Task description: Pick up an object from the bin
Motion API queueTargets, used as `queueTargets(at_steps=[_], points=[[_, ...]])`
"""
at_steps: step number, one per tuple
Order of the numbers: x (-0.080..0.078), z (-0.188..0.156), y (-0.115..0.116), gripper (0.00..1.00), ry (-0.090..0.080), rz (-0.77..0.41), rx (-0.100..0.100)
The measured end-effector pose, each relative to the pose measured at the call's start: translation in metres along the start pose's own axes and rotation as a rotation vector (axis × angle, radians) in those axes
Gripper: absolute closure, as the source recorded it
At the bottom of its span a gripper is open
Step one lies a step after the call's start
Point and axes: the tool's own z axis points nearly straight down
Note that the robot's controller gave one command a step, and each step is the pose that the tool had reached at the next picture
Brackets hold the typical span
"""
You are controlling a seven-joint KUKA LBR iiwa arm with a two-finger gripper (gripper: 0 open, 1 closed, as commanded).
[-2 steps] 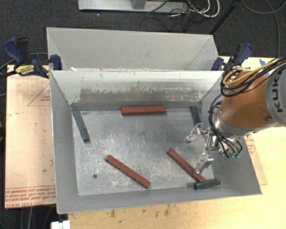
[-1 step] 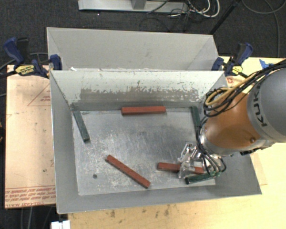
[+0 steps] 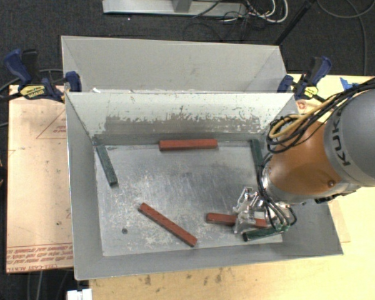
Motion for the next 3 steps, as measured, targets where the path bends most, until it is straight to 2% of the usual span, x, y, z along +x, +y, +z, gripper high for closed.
queueTargets(at_steps=[1,2,3], points=[[-0.018,-0.121,0.018,1.0,0.022,-0.044,0.0],[-0.018,-0.121,0.018,1.0,0.022,-0.044,0.0],[-0.026,-0.156,-0.008,1.0,0.025,-0.142,-0.002]])
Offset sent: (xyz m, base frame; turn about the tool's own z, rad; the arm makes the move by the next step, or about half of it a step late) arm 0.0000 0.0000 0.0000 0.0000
